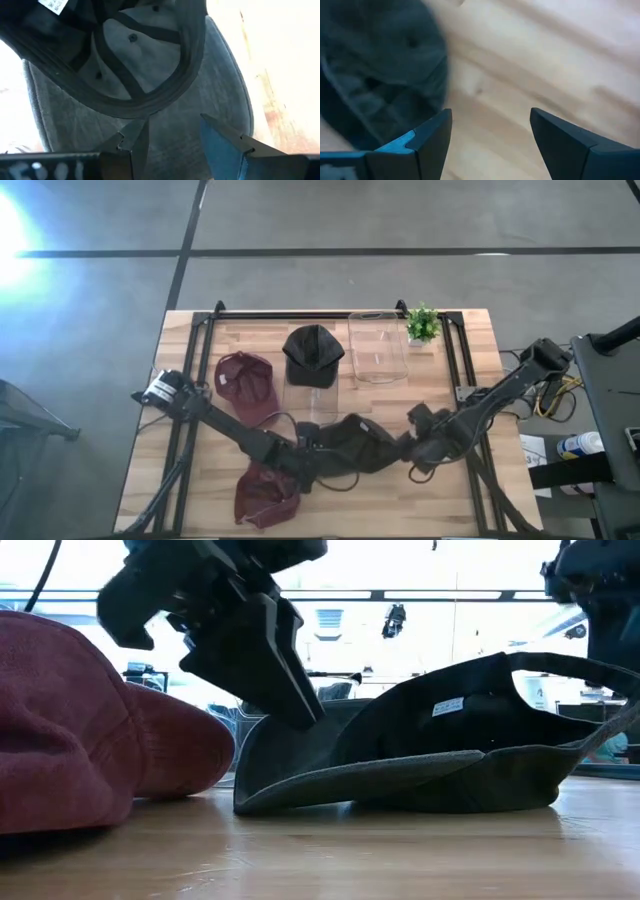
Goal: Pick & Place hat
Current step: Put the black cap into the left transparent bin
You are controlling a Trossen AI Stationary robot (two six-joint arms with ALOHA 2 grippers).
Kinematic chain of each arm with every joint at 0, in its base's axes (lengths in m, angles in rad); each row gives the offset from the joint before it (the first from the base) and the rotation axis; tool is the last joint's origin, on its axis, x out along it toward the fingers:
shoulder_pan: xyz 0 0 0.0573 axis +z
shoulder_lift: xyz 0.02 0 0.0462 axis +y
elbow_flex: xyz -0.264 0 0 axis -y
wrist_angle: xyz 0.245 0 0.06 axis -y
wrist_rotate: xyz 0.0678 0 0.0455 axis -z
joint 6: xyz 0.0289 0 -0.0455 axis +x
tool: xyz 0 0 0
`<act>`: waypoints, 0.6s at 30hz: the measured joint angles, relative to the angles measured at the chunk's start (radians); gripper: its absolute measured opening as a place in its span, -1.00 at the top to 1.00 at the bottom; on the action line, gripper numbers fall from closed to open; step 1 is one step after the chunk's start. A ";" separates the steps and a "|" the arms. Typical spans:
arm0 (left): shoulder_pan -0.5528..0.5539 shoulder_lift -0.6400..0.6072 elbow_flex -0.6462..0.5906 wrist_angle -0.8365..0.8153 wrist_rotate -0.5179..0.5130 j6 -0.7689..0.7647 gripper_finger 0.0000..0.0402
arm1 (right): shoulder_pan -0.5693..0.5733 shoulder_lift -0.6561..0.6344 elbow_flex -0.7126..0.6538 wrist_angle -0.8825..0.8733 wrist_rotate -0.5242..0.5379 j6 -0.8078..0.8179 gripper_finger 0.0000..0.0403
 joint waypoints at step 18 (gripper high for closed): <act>0.027 0.081 0.000 0.075 0.059 -0.008 0.17 | -0.222 0.234 -0.059 0.735 -0.057 -0.429 -0.17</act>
